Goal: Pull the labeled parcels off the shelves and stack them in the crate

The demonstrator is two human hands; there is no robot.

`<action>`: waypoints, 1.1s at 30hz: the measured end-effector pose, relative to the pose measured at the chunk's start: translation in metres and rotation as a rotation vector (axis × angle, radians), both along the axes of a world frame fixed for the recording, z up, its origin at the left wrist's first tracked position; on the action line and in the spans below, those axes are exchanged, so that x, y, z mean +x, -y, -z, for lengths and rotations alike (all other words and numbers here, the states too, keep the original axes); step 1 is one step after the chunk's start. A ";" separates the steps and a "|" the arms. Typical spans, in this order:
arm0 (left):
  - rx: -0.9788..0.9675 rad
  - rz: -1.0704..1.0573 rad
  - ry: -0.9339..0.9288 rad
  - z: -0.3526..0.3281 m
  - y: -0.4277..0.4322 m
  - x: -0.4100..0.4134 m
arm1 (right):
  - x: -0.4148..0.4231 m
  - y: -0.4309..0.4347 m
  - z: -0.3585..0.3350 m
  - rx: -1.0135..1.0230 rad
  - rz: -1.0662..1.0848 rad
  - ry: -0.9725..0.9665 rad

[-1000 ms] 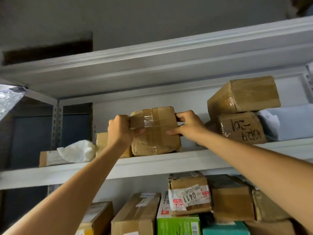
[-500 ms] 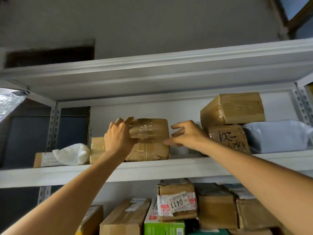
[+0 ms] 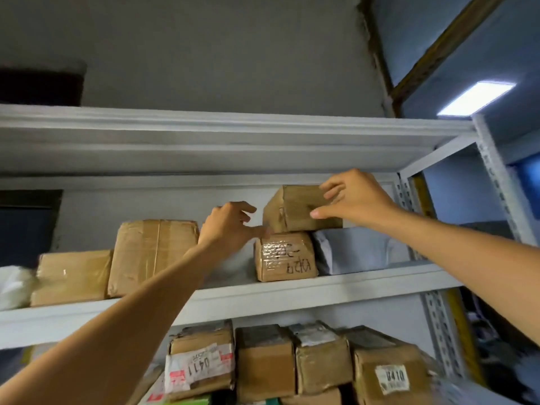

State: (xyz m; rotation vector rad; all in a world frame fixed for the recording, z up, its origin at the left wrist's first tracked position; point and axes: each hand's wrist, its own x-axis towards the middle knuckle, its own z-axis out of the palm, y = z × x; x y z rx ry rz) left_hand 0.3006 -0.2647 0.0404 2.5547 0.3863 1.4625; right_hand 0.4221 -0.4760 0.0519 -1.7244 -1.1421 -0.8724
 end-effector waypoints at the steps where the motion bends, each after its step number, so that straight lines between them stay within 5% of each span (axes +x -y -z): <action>1: -0.042 0.027 0.012 -0.003 0.006 0.007 | 0.007 0.010 0.001 0.000 0.029 -0.007; 14: -0.467 0.270 0.058 -0.040 0.035 0.063 | 0.065 -0.007 -0.028 -0.098 0.091 -0.205; 25: -0.555 0.330 0.098 -0.034 0.033 0.090 | 0.075 -0.046 -0.017 -0.066 -0.172 -0.501; 33: -0.643 0.584 0.330 0.001 0.064 0.040 | 0.049 -0.013 0.005 0.241 -0.525 -0.520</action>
